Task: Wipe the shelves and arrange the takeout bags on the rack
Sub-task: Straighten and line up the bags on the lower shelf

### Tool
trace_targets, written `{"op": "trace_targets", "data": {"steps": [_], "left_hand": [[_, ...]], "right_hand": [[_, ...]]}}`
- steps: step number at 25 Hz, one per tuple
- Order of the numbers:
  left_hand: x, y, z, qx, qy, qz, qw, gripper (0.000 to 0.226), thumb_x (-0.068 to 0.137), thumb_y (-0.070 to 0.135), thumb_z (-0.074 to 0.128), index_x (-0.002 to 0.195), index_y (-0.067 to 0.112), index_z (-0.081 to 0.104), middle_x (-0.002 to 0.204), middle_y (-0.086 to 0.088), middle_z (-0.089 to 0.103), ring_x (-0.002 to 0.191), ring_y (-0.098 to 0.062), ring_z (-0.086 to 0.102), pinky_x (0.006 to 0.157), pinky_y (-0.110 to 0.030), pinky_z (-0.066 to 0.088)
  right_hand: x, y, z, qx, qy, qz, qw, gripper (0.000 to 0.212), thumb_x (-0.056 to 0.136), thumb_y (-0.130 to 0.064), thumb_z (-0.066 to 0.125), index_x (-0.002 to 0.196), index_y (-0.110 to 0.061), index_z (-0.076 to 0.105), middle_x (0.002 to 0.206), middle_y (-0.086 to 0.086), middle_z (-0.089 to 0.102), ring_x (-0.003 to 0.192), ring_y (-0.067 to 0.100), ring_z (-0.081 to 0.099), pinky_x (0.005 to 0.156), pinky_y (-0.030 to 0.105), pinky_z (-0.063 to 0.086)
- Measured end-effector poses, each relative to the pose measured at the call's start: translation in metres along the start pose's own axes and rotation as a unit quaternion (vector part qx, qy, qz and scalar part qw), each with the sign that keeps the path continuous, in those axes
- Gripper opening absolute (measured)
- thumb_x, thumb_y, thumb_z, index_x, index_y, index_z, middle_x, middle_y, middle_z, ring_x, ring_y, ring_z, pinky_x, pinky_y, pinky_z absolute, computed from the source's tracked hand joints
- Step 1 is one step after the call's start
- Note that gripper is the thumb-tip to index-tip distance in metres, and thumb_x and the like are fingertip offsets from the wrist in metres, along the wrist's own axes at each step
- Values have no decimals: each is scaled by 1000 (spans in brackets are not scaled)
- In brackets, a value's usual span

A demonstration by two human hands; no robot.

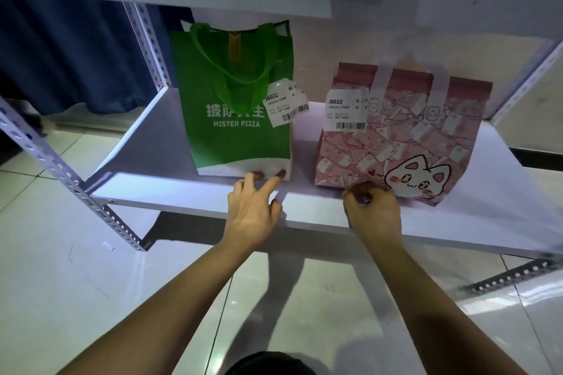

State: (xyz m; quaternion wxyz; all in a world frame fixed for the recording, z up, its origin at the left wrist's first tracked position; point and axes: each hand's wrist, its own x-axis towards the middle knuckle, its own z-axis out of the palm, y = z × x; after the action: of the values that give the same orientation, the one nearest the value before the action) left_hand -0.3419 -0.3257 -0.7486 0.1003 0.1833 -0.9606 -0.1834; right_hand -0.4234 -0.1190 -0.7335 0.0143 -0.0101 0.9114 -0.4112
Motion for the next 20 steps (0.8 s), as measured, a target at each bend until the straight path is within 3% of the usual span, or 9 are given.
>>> {"op": "trace_targets", "data": {"steps": [10, 16, 18, 20], "left_hand": [[21, -14, -5, -13, -10, -107, 994, 50, 94, 33, 54, 143, 28, 48, 136, -15, 45, 119, -39, 44, 104, -45, 36], [24, -7, -12, -29, -13, -185, 982, 47, 95, 35, 54, 137, 15, 51, 131, -19, 46, 121, -41, 45, 104, -46, 35], [17, 7, -13, -27, -5, -178, 984, 46, 95, 34, 54, 137, 15, 50, 131, -17, 46, 121, -40, 46, 105, -46, 35], [3, 33, -8, -69, -2, -114, 991, 44, 96, 30, 54, 137, 15, 49, 131, -14, 49, 121, -37, 47, 104, -44, 35]], "right_hand": [[13, 11, -21, 30, 48, 69, 996, 15, 83, -33, 66, 88, -20, 70, 100, 8, 68, 85, 24, 64, 87, 39, 54], [15, 15, -32, 40, 68, 103, 991, 5, 86, -27, 66, 88, -27, 62, 85, 1, 66, 81, 24, 62, 79, 32, 49], [16, 17, -35, 40, 69, 110, 991, 5, 88, -27, 66, 92, -26, 63, 85, 0, 64, 80, 22, 60, 79, 30, 46], [16, 18, -36, 42, 75, 108, 990, 7, 90, -28, 66, 96, -25, 65, 86, -1, 63, 81, 22, 61, 80, 30, 47]]}}
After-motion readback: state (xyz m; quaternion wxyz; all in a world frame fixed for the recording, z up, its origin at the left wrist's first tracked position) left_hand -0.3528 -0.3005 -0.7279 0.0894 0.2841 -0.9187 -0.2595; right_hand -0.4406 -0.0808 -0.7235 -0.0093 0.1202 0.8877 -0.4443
